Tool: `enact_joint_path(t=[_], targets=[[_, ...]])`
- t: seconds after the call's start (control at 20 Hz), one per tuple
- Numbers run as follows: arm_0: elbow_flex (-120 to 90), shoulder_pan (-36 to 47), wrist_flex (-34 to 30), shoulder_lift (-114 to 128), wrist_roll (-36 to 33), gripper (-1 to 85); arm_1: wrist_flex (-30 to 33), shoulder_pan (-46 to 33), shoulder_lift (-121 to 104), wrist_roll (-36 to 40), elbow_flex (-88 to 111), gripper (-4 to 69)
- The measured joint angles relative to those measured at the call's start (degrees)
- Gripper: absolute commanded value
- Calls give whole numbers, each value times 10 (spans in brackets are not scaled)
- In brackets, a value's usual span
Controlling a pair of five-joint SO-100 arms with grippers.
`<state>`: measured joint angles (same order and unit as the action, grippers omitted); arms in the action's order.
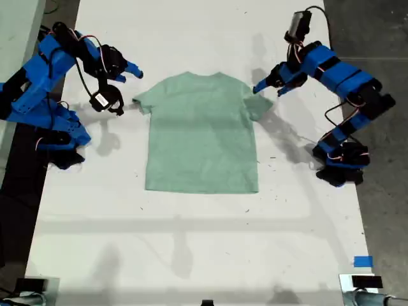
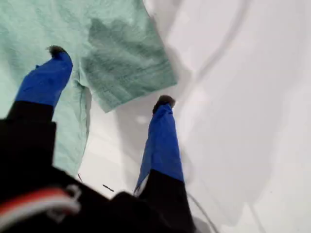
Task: Fold t-shirt
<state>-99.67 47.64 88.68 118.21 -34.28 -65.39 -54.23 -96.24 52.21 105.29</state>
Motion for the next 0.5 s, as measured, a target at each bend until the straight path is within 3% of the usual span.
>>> enact_joint_path(t=[0.1, 0.25, 0.4, 0.5], targets=[[-5, 0, -4, 0, -1, 224, 33, 0, 47, 10, 0, 344], [-15, 0, -4, 0, -2, 223, 76, -6, 119, 18, 0, 116], [-19, 0, -4, 0, -4, 222, 76, -18, 198, 18, -54, 56], [-23, 0, -6, 0, -4, 222, 35, -14, 253, 18, -121, 40]])
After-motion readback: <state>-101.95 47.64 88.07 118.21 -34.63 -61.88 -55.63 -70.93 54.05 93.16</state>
